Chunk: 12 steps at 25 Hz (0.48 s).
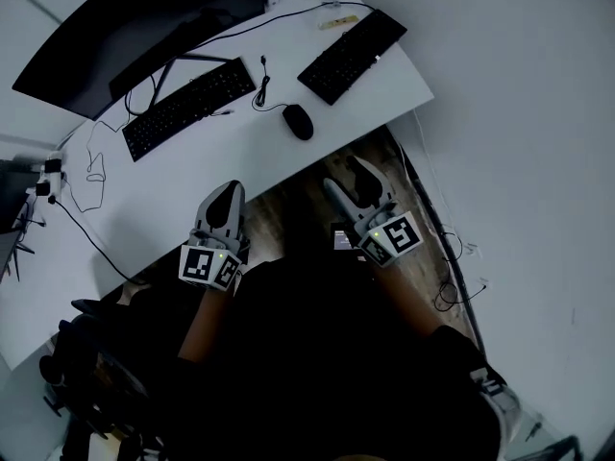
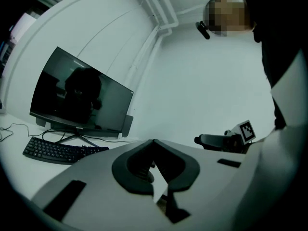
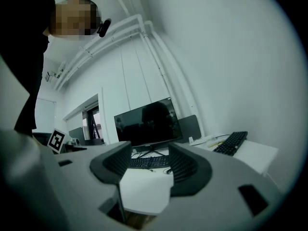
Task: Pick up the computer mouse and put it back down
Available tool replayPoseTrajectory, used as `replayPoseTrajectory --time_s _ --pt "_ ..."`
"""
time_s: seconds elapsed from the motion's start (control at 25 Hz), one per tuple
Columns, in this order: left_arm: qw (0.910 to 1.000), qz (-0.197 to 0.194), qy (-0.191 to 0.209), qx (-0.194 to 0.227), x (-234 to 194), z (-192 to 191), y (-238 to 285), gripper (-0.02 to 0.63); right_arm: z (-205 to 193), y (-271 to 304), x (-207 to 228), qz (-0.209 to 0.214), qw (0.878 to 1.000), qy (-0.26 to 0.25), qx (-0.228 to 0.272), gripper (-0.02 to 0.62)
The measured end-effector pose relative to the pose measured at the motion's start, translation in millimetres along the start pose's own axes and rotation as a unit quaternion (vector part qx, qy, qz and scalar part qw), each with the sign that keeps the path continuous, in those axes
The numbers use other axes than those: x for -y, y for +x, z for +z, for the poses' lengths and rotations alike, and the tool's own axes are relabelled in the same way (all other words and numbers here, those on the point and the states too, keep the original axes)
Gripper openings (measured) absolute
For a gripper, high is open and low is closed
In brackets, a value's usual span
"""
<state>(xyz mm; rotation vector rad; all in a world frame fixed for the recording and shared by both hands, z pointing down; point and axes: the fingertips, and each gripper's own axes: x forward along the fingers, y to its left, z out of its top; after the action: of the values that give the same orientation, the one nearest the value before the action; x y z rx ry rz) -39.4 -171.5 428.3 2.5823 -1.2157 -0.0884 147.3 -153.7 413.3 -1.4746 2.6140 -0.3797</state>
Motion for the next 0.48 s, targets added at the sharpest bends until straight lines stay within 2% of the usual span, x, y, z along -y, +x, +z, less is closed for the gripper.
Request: replayPoseTrajectory --time_s 0.24,0.48 --pt "0.9992 0.029 0.021 -0.016 -33.7 -3.3 55.7 -0.006 -20.3 67.2 46.3 0.031 0.999 0.01 -0.042 0.238" --pt "0.9974 0.049 0.019 -0.05 -57.5 -28.6 88.5 -0.006 -61.3 113.9 83.8 0.025 0.995 0.022 -0.089 0.273"
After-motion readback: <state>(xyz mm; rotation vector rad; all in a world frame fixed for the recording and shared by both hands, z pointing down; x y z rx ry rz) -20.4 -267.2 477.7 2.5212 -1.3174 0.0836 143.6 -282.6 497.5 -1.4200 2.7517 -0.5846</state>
